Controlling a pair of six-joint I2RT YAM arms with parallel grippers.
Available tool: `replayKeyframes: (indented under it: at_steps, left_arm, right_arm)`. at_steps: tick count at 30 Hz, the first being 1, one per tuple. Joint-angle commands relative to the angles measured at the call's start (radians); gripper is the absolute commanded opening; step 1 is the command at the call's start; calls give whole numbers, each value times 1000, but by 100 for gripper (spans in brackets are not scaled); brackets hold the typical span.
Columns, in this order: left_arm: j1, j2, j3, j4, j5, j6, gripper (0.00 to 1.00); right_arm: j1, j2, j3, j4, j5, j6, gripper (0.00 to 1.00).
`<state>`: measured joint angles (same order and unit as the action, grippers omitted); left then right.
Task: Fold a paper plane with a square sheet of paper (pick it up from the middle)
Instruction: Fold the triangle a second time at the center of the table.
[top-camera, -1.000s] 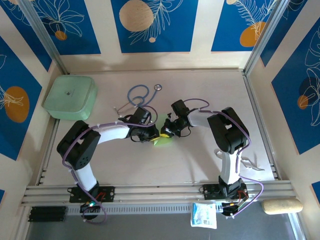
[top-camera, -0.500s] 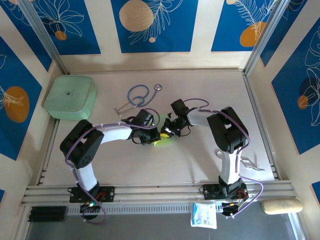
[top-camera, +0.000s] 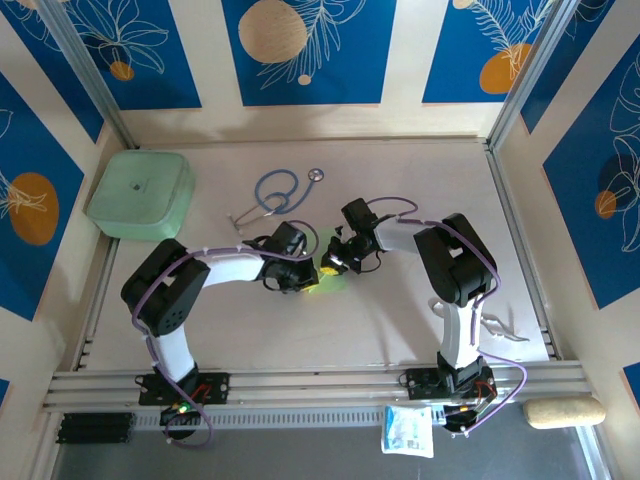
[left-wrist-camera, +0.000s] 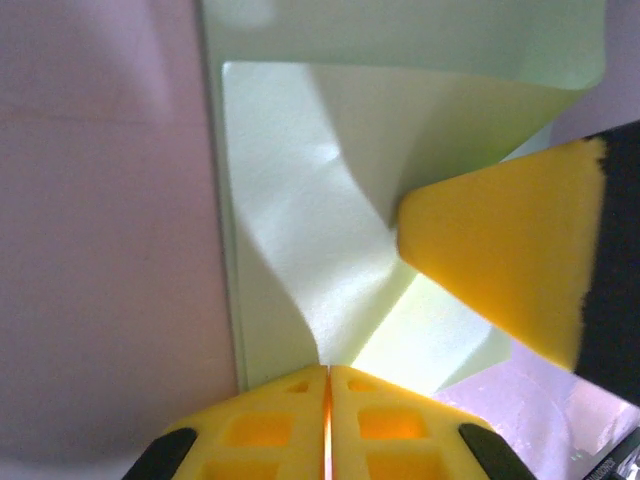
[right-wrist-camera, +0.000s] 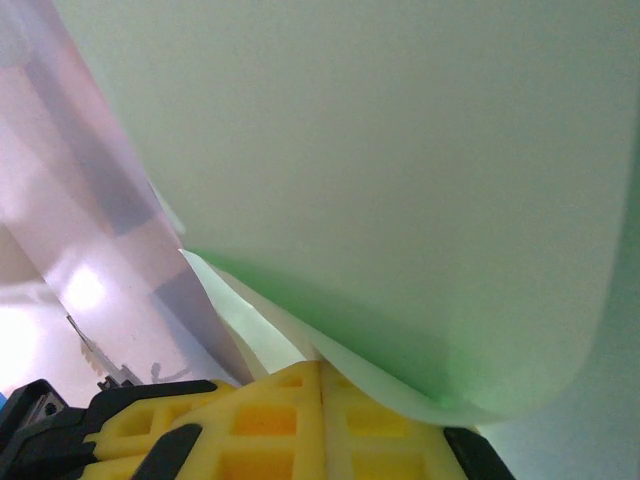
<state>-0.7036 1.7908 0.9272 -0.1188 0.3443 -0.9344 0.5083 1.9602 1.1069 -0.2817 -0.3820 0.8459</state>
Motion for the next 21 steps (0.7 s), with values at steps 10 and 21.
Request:
replayKeyframes:
  at_steps: [10, 21]
  left_arm:
    - [-22, -27, -125, -74, -18, 25, 4]
    - [-14, -194, -47, -154, -75, 93, 1]
  right_arm:
    - [-2, 76, -32, -119, 142, 6, 0]
    - [-2, 73, -35, -111, 138, 9, 0]
